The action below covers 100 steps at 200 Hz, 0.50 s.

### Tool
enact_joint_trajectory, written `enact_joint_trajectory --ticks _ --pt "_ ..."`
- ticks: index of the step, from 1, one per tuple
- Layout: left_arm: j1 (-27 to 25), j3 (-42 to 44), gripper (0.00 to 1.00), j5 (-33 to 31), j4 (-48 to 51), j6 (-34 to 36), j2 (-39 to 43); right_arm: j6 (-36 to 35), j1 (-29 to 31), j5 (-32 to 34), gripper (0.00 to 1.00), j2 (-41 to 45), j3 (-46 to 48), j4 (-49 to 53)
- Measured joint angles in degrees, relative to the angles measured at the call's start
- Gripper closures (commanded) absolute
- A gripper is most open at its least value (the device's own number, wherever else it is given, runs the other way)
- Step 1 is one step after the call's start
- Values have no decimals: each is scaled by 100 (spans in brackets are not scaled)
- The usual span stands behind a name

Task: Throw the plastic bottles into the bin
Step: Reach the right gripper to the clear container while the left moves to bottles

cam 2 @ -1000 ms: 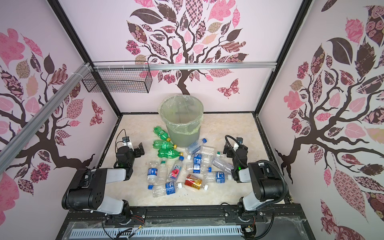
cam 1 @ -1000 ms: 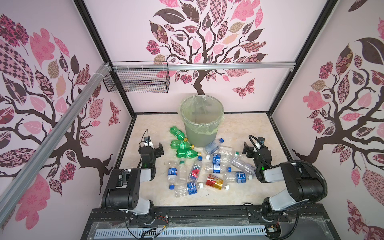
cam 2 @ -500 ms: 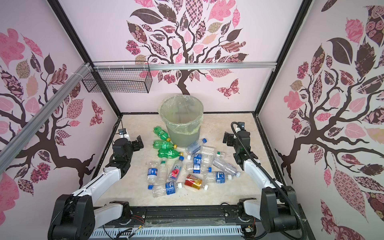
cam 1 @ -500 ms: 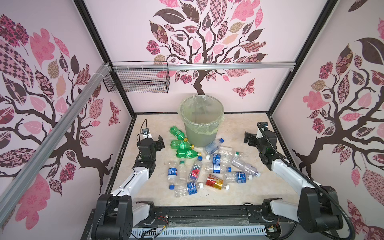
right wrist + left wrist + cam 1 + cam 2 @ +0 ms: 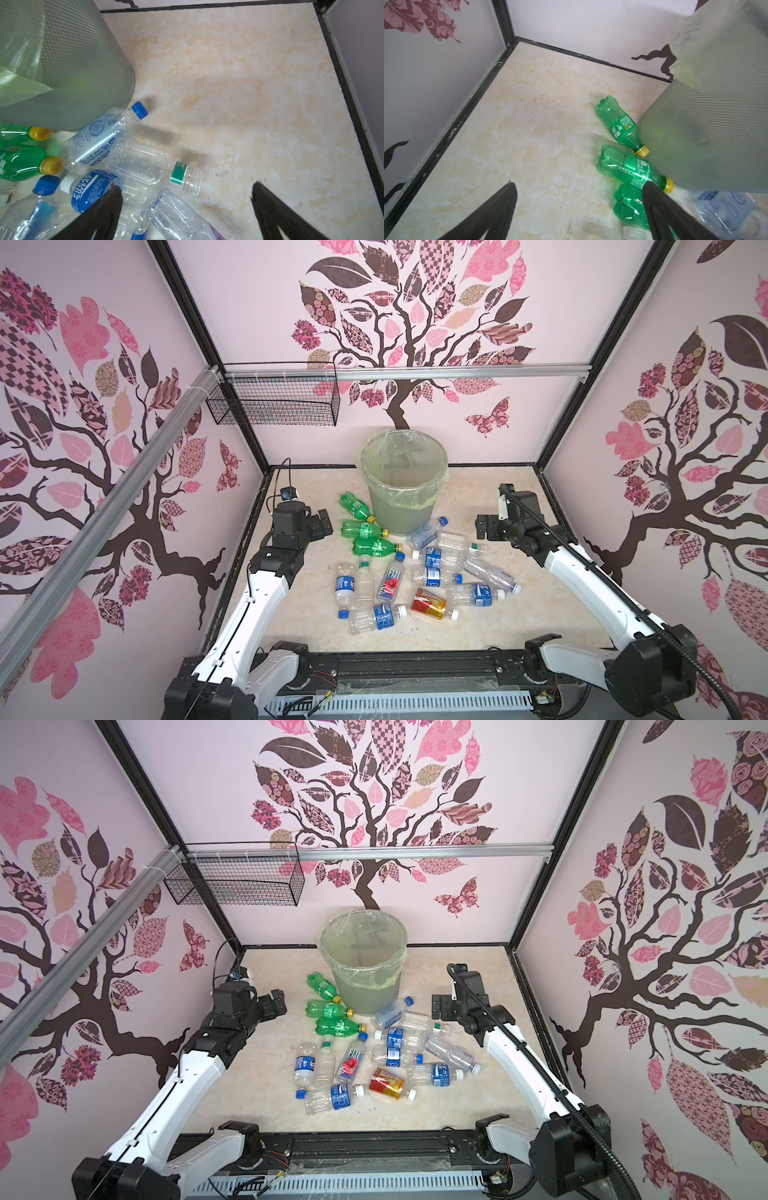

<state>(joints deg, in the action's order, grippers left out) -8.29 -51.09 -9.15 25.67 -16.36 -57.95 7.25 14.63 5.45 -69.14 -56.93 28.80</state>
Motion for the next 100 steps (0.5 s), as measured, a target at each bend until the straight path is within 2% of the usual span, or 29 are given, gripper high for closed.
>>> enact_joint_trajectory --ticks 58,100 --pt "0 -83 2 955 1102 544 723 -1283 74 -984 5 -807 -118 177" --pt "0 48 2 1281 1272 752 942 -1950 136 -1714 10 -1373 -98 -232"
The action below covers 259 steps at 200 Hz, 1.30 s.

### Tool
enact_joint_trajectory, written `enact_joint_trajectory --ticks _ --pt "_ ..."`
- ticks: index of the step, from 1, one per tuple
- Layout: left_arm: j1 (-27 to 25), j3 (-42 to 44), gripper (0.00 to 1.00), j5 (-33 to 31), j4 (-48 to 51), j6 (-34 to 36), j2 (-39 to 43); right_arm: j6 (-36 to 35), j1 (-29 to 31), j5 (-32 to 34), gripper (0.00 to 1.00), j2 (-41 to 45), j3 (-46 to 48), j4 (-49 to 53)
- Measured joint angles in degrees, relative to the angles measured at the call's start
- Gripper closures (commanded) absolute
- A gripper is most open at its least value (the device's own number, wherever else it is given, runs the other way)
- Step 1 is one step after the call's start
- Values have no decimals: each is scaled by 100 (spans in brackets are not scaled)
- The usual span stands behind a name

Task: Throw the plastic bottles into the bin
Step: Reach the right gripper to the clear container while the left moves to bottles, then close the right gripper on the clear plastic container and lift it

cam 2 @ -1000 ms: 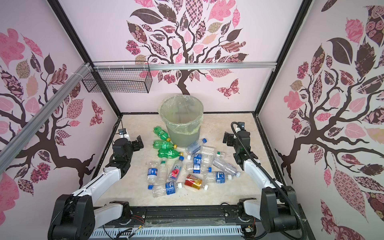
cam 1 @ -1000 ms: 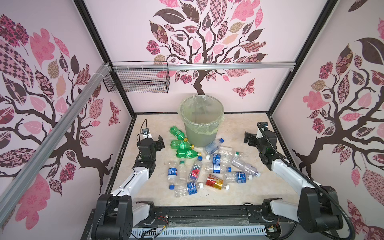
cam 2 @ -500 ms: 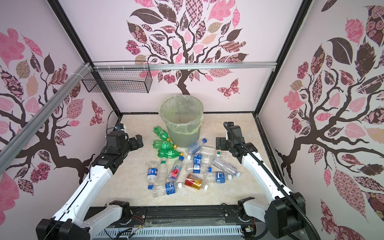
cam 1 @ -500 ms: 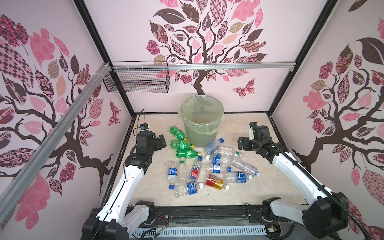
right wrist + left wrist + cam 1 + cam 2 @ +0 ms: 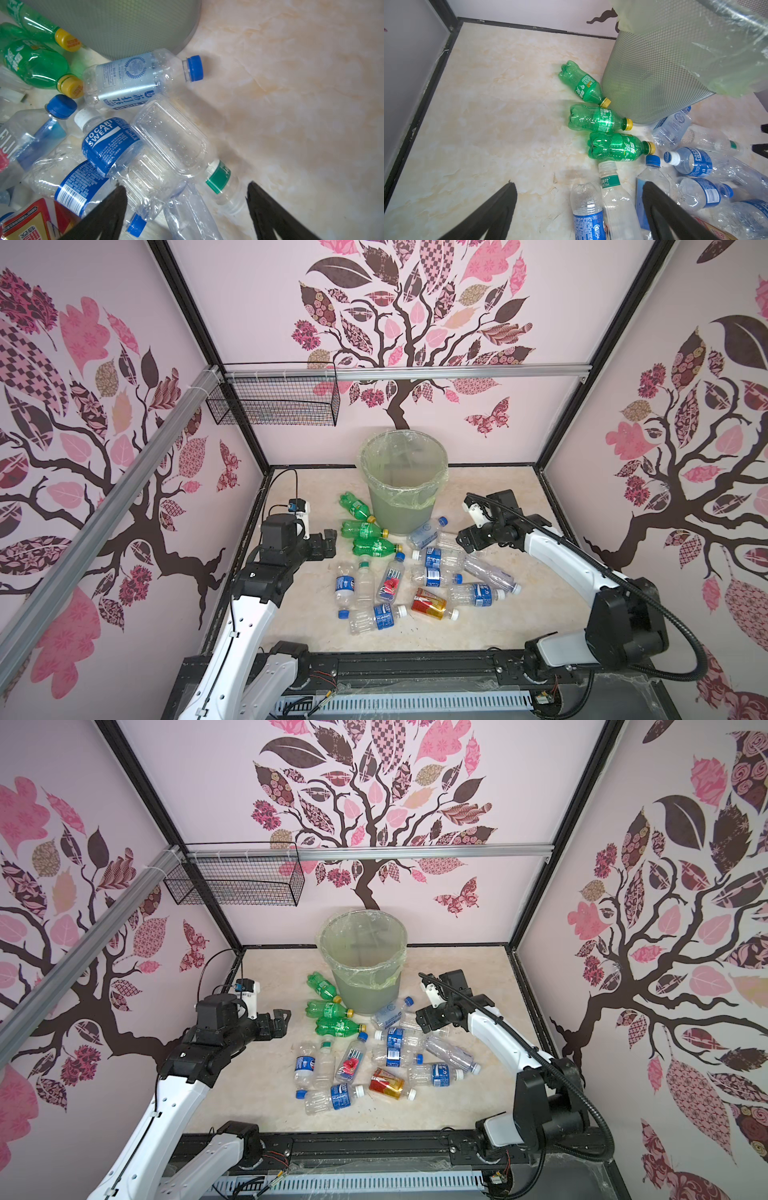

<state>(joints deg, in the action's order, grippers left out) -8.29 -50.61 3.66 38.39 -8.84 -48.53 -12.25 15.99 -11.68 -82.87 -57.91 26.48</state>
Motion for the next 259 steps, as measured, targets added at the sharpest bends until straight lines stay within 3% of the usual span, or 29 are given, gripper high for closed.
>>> enact_joint_trajectory --ticks 57,146,193,259 --pt "0 101 2 127 -13 7 61 -409 92 -422 10 -813 -28 -273" --pt "0 122 2 59 -83 -20 564 -758 107 -293 15 -1714 -527 -380" --pt "0 122 2 52 -90 -39 531 -855 109 -74 22 -1902 -551 -538" --pt "0 122 2 52 -109 -44 531 -837 109 304 39 -2063 -614 -614"
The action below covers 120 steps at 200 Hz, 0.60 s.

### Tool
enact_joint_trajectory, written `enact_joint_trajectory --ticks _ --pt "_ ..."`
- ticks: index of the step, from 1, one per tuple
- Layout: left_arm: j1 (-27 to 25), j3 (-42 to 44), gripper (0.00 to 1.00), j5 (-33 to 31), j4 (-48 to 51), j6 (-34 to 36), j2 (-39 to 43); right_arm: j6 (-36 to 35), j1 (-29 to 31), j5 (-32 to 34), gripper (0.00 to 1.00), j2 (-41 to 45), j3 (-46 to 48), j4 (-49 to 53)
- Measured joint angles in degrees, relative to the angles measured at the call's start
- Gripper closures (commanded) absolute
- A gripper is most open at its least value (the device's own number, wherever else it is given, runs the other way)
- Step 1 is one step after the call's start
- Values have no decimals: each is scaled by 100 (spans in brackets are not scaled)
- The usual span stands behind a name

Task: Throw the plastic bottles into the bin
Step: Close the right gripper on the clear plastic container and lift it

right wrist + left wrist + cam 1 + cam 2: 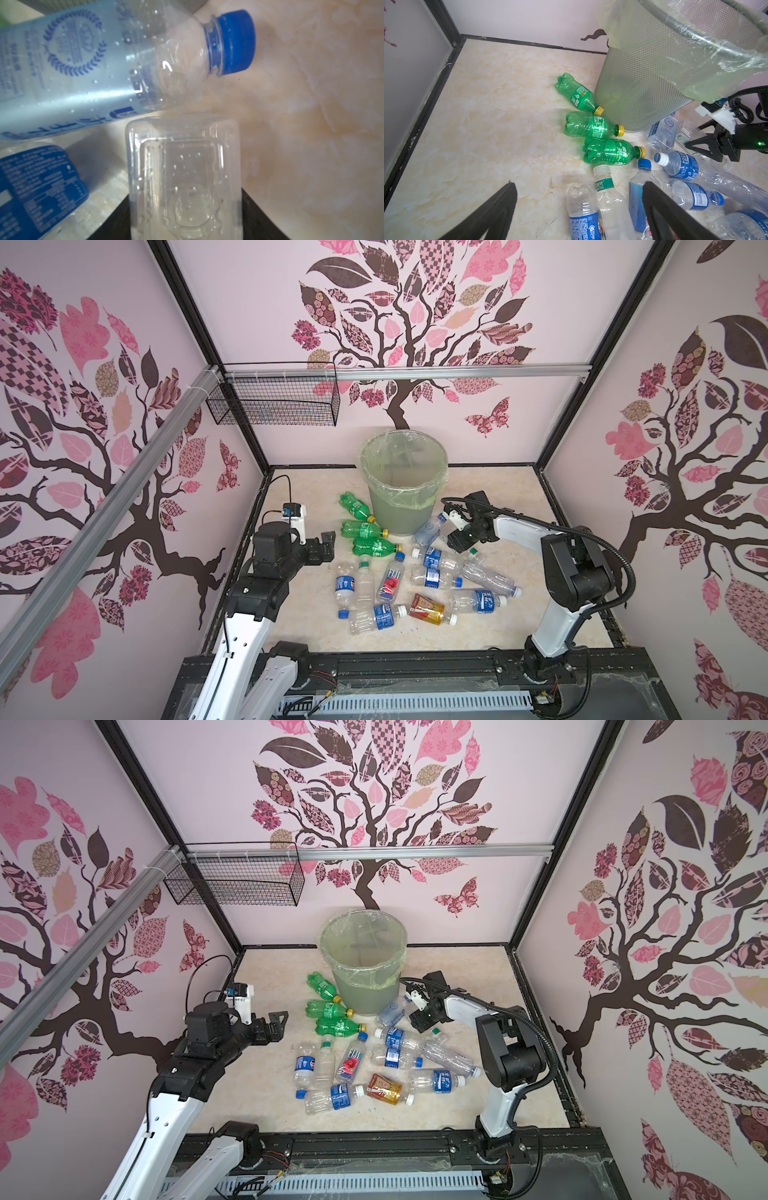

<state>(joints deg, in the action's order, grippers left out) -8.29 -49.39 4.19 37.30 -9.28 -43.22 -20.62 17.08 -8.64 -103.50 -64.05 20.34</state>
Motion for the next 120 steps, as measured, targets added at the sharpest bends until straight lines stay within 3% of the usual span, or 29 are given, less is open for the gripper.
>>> enact_joint_trajectory --ticks 77,92,120 --pt "0 0 2 -31 -24 -20 0 649 -98 619 56 94 -46 -232" --pt "0 0 2 -55 -17 -15 0 857 -195 669 61 267 -44 -247" --pt "0 0 2 -111 -4 -9 0 1241 -450 723 62 881 -37 -256"
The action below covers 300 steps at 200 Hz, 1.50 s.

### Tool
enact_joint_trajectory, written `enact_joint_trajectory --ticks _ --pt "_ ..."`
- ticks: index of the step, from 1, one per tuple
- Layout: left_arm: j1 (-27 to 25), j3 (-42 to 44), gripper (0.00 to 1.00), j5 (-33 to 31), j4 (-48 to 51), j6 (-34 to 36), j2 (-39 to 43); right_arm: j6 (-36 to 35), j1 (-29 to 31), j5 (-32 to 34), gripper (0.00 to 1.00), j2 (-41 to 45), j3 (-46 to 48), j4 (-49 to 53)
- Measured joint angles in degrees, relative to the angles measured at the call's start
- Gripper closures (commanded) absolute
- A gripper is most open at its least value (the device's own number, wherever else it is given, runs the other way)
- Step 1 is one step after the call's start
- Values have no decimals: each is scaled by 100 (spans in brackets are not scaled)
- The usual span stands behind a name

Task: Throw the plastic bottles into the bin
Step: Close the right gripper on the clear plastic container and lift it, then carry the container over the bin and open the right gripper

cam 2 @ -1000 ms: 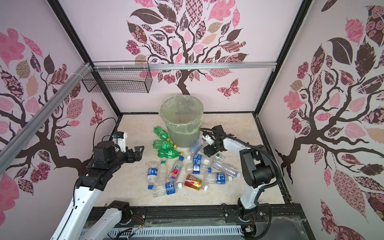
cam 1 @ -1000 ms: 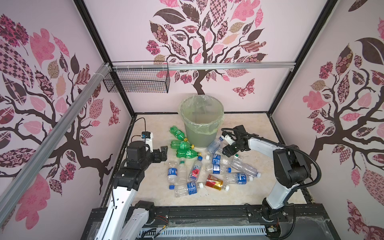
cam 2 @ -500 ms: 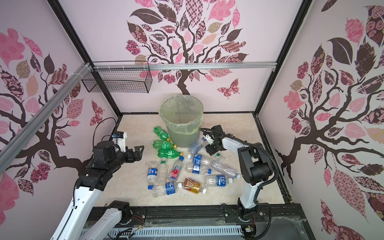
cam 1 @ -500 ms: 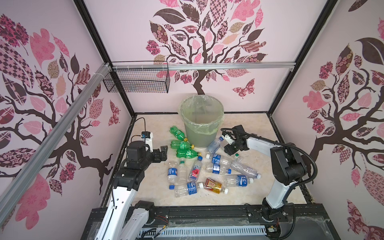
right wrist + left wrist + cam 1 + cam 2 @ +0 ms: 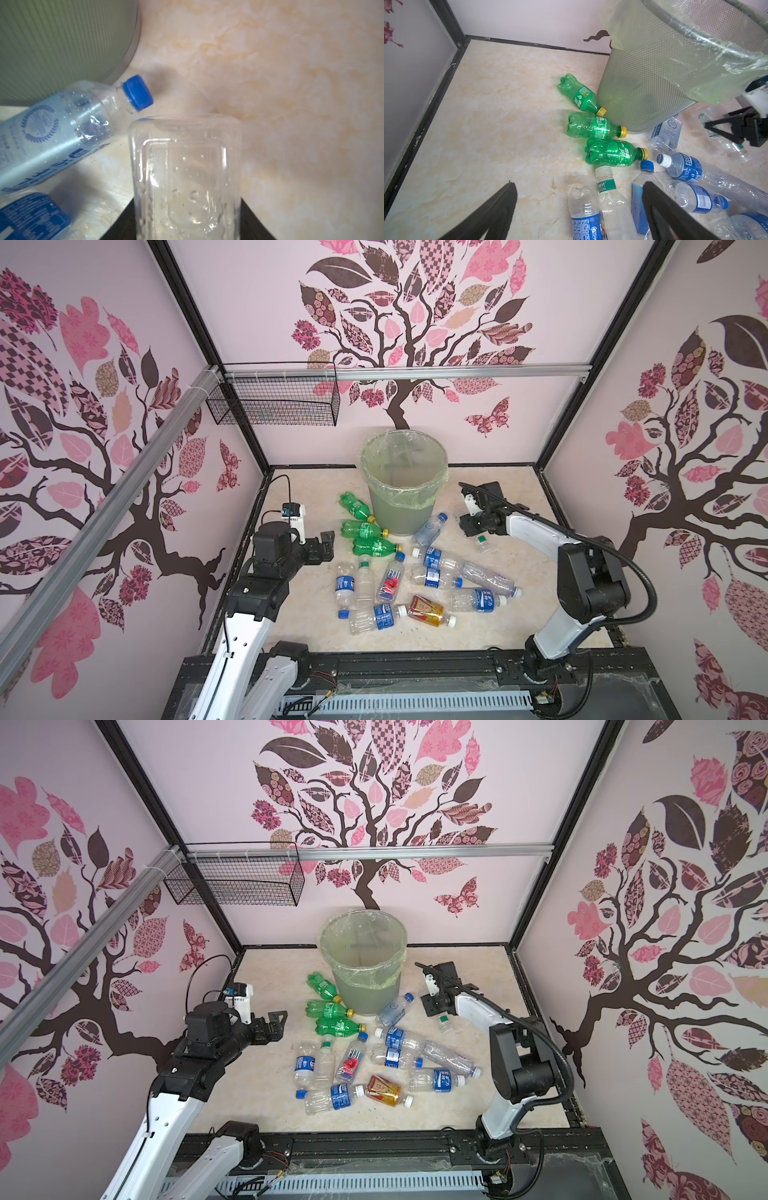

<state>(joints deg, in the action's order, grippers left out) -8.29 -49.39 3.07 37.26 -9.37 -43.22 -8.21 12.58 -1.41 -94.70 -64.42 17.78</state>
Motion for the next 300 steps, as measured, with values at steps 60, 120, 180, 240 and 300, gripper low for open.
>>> enact_joint_trajectory --ticks 60,120,180,240,300 --pt "0 0 2 -68 42 44 -11 584 -247 -68 62 1578 120 181" --pt "0 0 2 -79 136 79 39 868 -249 -1231 61 3895 927 -144" --pt "0 0 2 -28 313 208 280 1172 -240 -2446 62 4199 929 -647" --pt "0 -11 2 87 516 256 264 1650 293 -3023 55 2013 -1593 -1115" --pt "0 -302 2 400 789 289 155 1985 498 -3379 7 -450 -4105 -839"
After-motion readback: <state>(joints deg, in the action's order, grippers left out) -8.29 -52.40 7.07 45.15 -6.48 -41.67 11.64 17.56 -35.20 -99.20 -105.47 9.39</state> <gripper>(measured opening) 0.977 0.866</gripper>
